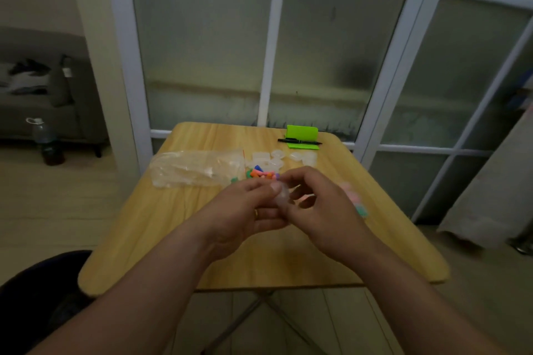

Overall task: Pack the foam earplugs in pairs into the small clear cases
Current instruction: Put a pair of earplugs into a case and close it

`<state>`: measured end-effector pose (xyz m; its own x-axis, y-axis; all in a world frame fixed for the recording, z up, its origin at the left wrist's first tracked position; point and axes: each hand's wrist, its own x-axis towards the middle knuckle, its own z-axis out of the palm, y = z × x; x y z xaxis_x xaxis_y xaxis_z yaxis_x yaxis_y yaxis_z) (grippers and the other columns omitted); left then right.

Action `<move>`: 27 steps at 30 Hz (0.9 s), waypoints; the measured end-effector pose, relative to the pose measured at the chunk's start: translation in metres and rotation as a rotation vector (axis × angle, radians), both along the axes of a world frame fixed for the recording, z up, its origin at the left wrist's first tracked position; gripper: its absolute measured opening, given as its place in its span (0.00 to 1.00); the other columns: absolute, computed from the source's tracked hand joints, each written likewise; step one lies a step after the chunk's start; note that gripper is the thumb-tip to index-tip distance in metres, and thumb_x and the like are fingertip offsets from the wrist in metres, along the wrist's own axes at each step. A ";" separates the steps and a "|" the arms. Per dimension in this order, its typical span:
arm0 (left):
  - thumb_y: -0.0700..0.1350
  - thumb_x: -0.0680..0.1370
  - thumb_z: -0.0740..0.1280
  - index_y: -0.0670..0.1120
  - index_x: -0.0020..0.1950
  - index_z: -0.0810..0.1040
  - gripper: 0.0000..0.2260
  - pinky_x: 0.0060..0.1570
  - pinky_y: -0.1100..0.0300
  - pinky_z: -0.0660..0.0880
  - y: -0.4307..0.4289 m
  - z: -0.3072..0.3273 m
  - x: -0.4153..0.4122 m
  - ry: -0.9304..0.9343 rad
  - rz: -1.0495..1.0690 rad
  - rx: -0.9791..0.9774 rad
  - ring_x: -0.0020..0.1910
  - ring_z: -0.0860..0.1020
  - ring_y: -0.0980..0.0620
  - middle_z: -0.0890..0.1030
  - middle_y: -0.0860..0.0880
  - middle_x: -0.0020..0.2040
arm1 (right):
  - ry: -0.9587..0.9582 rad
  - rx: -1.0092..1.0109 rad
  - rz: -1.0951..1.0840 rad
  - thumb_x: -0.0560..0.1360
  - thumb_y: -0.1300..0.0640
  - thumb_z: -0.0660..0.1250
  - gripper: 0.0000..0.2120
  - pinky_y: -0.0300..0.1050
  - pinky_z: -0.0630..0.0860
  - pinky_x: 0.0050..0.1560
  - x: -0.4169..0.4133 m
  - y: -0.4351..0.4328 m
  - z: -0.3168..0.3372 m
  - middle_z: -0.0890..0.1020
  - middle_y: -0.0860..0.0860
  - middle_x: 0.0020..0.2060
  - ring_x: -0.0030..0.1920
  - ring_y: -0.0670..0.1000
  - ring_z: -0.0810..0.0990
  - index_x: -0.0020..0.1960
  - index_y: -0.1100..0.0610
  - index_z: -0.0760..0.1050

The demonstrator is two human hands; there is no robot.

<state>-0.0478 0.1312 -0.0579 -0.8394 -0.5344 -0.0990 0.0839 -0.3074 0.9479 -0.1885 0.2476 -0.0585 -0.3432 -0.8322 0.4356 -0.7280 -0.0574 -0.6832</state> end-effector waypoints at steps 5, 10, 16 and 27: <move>0.39 0.82 0.69 0.43 0.63 0.82 0.10 0.54 0.49 0.84 -0.002 -0.007 0.005 -0.037 0.072 -0.029 0.52 0.87 0.40 0.86 0.36 0.54 | -0.234 0.076 -0.012 0.80 0.49 0.73 0.10 0.38 0.81 0.52 -0.002 0.004 -0.007 0.84 0.41 0.53 0.55 0.40 0.81 0.60 0.42 0.80; 0.40 0.81 0.72 0.45 0.63 0.83 0.11 0.60 0.46 0.82 -0.006 -0.011 0.005 -0.087 0.048 -0.093 0.56 0.86 0.41 0.87 0.38 0.55 | -0.423 0.112 -0.075 0.80 0.48 0.72 0.04 0.47 0.82 0.54 -0.001 -0.010 -0.012 0.87 0.44 0.47 0.49 0.41 0.84 0.54 0.46 0.82; 0.37 0.79 0.73 0.44 0.63 0.82 0.13 0.57 0.51 0.83 -0.007 -0.015 0.007 -0.110 0.023 -0.085 0.56 0.86 0.41 0.86 0.35 0.56 | -0.480 0.148 -0.098 0.78 0.48 0.74 0.07 0.45 0.78 0.48 -0.003 -0.016 -0.018 0.87 0.48 0.44 0.45 0.44 0.83 0.49 0.52 0.83; 0.33 0.78 0.73 0.45 0.64 0.83 0.16 0.61 0.46 0.82 -0.006 -0.020 0.005 -0.141 -0.017 -0.084 0.57 0.86 0.40 0.85 0.33 0.55 | -0.527 0.199 -0.060 0.77 0.50 0.76 0.08 0.49 0.78 0.53 -0.005 -0.010 -0.020 0.88 0.49 0.46 0.53 0.50 0.84 0.48 0.55 0.84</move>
<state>-0.0425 0.1256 -0.0783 -0.8291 -0.5318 -0.1727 -0.0567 -0.2273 0.9722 -0.1931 0.2376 -0.0780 -0.5212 -0.8529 0.0294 -0.2838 0.1407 -0.9485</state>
